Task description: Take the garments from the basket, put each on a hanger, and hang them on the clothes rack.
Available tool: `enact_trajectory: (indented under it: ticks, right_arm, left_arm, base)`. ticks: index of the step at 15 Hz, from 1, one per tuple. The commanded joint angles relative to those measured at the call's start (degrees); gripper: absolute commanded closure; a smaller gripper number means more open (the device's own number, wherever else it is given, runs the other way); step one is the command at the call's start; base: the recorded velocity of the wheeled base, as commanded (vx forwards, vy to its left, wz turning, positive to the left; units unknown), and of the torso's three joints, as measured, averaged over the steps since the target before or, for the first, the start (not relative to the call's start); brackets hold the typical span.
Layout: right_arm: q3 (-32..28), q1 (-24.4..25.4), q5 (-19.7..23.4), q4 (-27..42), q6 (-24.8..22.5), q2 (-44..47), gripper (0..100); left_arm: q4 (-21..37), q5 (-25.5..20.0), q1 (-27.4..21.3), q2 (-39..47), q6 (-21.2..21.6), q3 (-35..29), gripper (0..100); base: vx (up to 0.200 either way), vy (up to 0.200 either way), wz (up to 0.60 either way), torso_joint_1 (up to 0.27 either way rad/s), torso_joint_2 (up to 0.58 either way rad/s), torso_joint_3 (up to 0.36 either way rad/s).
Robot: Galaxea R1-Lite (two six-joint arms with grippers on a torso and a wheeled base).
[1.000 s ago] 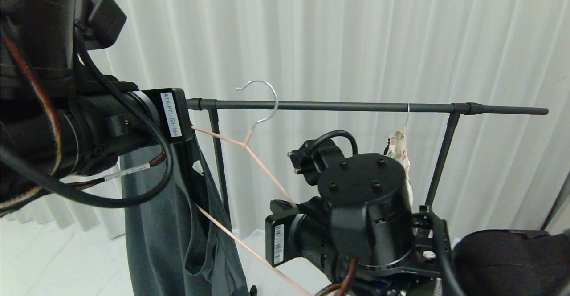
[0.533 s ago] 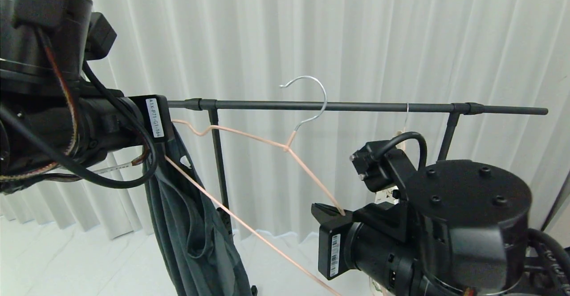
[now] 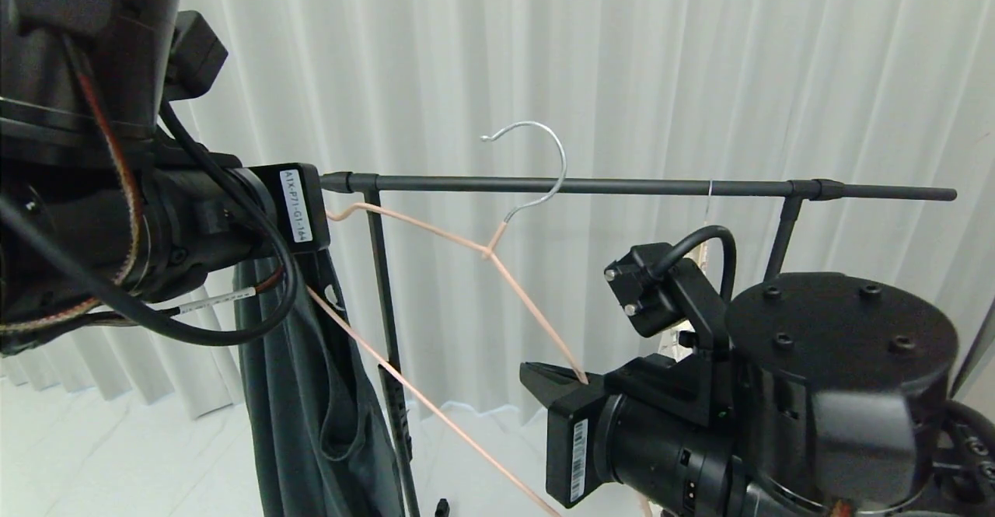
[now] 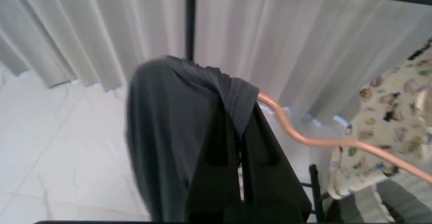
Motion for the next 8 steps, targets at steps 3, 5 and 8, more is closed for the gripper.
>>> enact_trajectory:
  ticks: [3, 5, 8]
  right_arm:
    - [-1.8, -0.6, 0.7, -2.8, -0.1, 3.2, 100]
    - [-6.0, -0.4, 1.0, -5.1, -0.1, 6.9, 100]
    - [-10.2, -0.3, 2.9, -5.1, -0.1, 10.0, 100]
  left_arm:
    - [2.0, -0.1, -1.0, 0.0, -2.6, -1.4, 100]
    - [5.3, -0.1, -2.9, 0.0, -5.9, -3.7, 100]
    - [7.4, -0.1, -5.2, -0.1, -8.8, -4.9, 100]
  base:
    - [0.000, 0.000, 0.00, 0.000, 0.00, 0.000]
    - [0.000, 0.000, 0.00, 0.000, 0.00, 0.000]
    - [0.000, 0.000, 0.00, 0.000, 0.00, 0.000]
